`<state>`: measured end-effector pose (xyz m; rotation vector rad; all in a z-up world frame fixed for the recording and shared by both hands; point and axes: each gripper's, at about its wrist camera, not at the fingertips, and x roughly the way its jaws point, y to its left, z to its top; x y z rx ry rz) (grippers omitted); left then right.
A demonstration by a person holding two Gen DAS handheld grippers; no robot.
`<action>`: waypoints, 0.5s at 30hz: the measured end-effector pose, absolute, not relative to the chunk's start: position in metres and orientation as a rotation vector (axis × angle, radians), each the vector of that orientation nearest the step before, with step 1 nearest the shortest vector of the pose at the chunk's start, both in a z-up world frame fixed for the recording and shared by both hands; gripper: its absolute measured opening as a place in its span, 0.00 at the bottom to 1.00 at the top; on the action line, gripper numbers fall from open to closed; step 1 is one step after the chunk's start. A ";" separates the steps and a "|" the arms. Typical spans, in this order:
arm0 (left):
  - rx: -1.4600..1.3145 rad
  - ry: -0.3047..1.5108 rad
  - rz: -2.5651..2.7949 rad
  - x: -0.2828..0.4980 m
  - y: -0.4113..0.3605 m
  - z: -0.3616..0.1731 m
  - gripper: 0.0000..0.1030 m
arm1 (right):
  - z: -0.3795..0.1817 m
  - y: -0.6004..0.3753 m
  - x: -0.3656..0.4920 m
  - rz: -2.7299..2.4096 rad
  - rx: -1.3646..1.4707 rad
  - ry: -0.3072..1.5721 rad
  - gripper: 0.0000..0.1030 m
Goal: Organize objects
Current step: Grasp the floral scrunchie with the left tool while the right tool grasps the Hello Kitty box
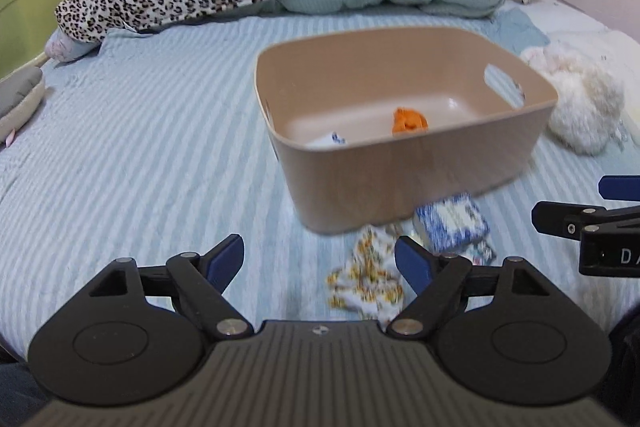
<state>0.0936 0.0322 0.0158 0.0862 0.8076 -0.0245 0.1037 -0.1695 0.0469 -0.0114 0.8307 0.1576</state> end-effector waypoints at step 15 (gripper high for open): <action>0.094 0.897 -0.086 0.102 0.037 -0.035 0.81 | -0.012 -0.153 0.108 0.230 -0.032 0.983 0.89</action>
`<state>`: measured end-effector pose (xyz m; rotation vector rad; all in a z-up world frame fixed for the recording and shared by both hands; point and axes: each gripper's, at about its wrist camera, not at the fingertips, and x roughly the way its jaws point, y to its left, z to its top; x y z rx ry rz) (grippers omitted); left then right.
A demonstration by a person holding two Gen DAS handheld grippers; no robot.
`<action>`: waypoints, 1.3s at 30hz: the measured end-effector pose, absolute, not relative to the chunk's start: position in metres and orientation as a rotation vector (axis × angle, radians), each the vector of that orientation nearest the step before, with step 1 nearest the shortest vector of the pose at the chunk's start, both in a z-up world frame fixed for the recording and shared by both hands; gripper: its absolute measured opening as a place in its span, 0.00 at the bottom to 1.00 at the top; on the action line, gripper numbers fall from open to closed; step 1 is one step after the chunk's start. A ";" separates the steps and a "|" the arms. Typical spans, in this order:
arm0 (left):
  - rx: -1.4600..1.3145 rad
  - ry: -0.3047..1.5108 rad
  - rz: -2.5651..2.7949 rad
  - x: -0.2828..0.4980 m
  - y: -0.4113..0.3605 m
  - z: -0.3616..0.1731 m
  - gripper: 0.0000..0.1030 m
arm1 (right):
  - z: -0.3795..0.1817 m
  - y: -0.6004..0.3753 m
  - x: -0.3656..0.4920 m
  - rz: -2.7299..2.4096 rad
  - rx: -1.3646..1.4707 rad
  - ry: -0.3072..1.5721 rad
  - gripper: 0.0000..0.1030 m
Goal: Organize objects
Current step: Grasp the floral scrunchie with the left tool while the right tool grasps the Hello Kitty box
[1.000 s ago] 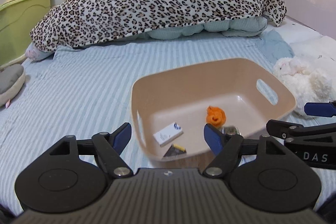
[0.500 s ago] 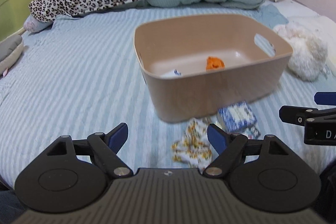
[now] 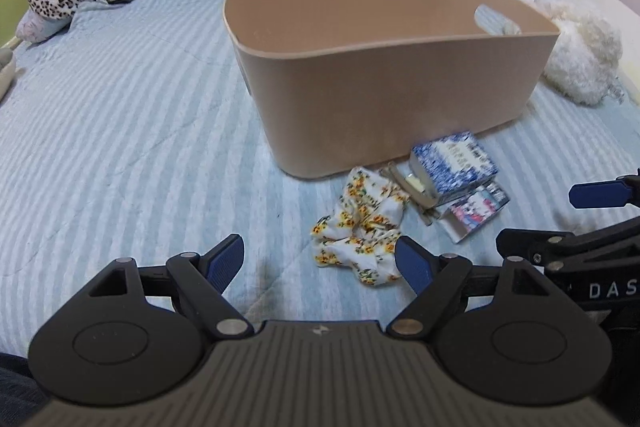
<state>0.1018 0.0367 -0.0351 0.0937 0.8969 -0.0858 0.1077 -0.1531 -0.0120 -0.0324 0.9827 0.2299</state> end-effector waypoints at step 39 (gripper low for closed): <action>0.046 0.874 -0.117 0.117 0.056 -0.055 0.05 | -0.037 -0.147 0.118 0.194 -0.012 0.965 0.45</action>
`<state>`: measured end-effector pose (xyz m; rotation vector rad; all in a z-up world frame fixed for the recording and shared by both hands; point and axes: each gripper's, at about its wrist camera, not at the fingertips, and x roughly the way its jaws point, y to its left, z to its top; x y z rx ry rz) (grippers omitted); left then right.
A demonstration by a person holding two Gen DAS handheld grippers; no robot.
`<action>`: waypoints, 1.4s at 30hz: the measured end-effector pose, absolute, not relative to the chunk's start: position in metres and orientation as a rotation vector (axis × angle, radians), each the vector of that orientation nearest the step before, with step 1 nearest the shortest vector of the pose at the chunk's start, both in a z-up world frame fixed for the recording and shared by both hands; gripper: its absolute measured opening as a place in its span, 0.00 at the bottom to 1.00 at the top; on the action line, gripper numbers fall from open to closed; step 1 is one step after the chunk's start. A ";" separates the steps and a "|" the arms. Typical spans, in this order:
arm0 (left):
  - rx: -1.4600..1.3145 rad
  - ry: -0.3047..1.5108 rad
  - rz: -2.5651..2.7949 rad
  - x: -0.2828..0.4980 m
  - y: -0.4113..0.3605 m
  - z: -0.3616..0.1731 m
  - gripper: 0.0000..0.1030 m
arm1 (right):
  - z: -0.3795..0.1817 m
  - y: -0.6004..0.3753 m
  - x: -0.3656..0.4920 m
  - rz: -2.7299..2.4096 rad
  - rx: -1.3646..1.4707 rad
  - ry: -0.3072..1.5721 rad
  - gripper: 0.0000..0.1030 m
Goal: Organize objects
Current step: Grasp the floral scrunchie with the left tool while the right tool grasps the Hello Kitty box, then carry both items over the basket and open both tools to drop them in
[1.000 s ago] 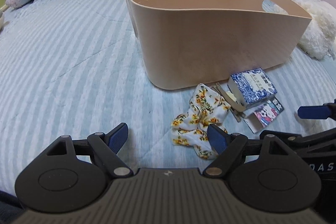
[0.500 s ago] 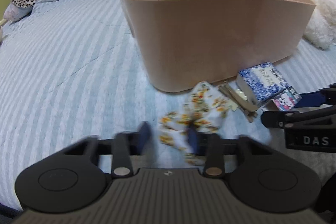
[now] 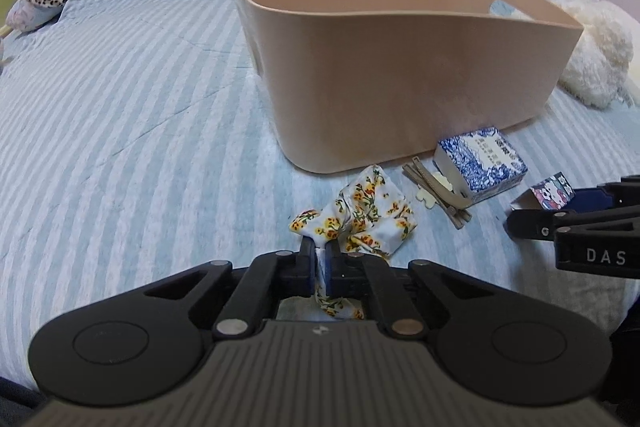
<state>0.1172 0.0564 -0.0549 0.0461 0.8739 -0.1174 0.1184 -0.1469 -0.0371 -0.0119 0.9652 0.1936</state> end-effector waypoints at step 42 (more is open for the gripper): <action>-0.024 0.536 -0.089 0.141 0.041 0.076 0.05 | 0.087 -0.160 0.155 0.209 0.019 0.608 0.45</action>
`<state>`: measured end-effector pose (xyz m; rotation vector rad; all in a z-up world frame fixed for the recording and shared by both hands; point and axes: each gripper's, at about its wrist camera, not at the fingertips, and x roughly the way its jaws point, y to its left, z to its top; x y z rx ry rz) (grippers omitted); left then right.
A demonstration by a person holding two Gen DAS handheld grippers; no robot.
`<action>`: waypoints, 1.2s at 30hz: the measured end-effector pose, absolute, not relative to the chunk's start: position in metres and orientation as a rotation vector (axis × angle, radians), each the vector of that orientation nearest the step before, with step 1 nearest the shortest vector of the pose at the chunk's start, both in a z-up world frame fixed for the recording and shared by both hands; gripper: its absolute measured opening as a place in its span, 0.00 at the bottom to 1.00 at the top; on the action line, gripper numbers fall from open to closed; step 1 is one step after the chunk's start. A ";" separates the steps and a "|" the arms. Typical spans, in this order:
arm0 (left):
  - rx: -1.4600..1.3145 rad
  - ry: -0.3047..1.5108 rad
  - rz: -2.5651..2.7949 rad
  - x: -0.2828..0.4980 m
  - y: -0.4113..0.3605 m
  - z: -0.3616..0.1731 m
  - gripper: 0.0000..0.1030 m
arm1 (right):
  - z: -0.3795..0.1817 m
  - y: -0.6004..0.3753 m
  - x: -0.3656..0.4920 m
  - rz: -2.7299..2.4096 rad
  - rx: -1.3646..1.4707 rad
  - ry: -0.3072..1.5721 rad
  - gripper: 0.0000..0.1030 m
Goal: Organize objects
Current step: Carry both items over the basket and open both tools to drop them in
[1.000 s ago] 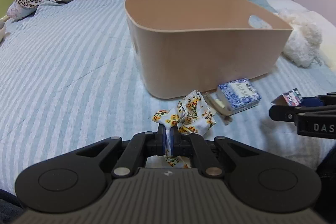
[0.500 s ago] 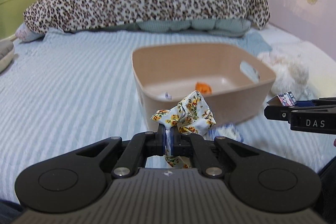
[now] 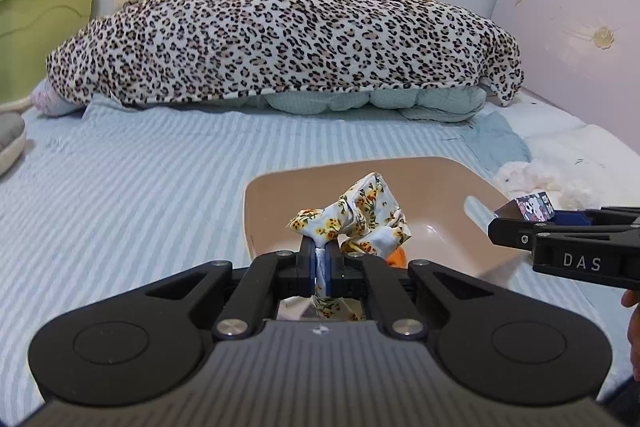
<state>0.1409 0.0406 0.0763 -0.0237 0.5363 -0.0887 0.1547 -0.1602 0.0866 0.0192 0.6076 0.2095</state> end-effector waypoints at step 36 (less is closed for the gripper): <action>0.059 0.695 0.004 0.201 0.028 0.046 0.72 | 0.053 -0.166 0.200 0.155 -0.027 0.707 0.80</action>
